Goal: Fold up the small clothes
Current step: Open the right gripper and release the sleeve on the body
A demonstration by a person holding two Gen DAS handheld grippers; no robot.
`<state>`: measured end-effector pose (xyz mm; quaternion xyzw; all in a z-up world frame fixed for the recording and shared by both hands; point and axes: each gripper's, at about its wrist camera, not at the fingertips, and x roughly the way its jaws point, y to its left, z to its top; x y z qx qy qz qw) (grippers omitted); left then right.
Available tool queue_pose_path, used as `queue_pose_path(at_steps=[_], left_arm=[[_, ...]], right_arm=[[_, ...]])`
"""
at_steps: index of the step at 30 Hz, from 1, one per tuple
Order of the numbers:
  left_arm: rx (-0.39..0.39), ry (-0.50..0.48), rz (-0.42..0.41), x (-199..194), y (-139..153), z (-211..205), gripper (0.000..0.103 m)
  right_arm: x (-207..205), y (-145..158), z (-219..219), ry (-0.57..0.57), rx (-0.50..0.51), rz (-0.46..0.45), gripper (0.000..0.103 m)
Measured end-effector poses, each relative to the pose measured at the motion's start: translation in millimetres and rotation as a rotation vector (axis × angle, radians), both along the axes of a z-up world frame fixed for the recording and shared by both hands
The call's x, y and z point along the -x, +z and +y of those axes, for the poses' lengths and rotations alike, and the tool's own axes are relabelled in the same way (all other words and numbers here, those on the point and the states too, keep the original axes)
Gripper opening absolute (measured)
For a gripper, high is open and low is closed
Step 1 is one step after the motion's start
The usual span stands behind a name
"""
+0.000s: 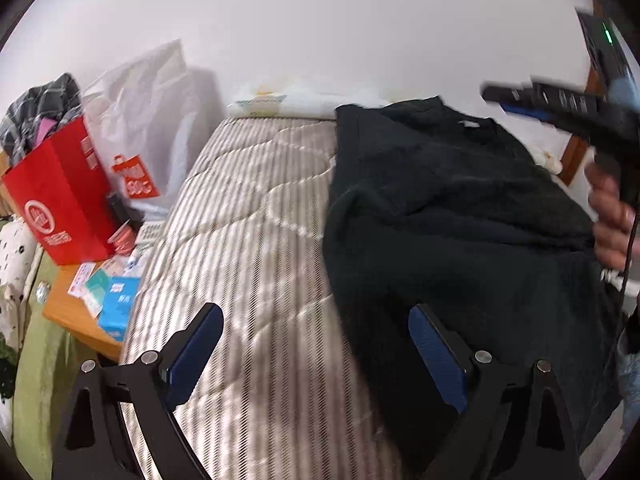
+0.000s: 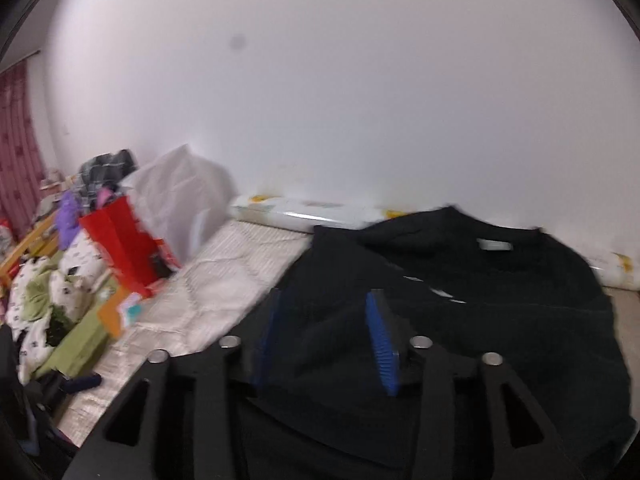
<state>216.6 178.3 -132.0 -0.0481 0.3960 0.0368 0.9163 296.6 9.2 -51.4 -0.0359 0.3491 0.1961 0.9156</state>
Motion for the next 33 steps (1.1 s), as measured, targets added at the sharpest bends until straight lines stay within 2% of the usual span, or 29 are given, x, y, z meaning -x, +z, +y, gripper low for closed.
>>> queue_pose_path(at_steps=[3, 7, 9, 11, 13, 16, 18, 19, 20, 22, 23, 24, 26, 28, 31, 33], left_arm=[[0.021, -0.025, -0.015, -18, 8, -11, 0.094], [0.08, -0.058, -0.041, -49, 17, -24, 0.092], [0.087, -0.077, -0.045, -68, 16, -33, 0.092], [0.04, -0.095, -0.024, -85, 11, -45, 0.084], [-0.059, -0.109, -0.017, -99, 5, -61, 0.078], [-0.219, -0.139, -0.011, -117, -6, -84, 0.075], [-0.297, -0.149, 0.005, -129, -15, -96, 0.066], [-0.317, -0.16, 0.015, -134, -19, -102, 0.056], [-0.326, -0.181, 0.024, -139, -23, -107, 0.039], [-0.339, -0.204, 0.03, -142, -25, -112, 0.015], [-0.346, -0.202, 0.017, -142, -22, -112, 0.012], [-0.344, -0.19, -0.005, -138, -16, -109, 0.011], [-0.286, -0.163, -0.032, -130, -2, -96, 0.011], [-0.235, -0.155, -0.013, -125, -1, -87, 0.011], [-0.229, -0.167, 0.016, -120, -13, -85, 0.011], [-0.227, -0.158, 0.032, -118, -19, -85, 0.015]], right_arm=[[3, -10, -47, -0.087, 0.055, 0.048, 0.045], [18, -37, -118, -0.233, 0.212, 0.085, 0.045], [26, -51, -143, -0.268, 0.259, 0.116, 0.045], [34, -65, -169, -0.303, 0.299, 0.153, 0.045], [43, -72, -192, -0.347, 0.315, 0.159, 0.045], [50, -70, -218, -0.38, 0.299, 0.146, 0.045], [50, -66, -231, -0.398, 0.28, 0.136, 0.045], [49, -64, -238, -0.408, 0.266, 0.135, 0.045], [47, -62, -241, -0.41, 0.255, 0.133, 0.045], [42, -59, -247, -0.419, 0.231, 0.124, 0.045], [38, -57, -246, -0.424, 0.232, 0.117, 0.045], [35, -56, -245, -0.432, 0.235, 0.108, 0.045], [30, -56, -252, -0.457, 0.249, 0.093, 0.045], [25, -63, -262, -0.499, 0.284, 0.101, 0.045], [18, -76, -293, -0.587, 0.251, 0.186, 0.045], [19, -81, -298, -0.59, 0.269, 0.214, 0.046]])
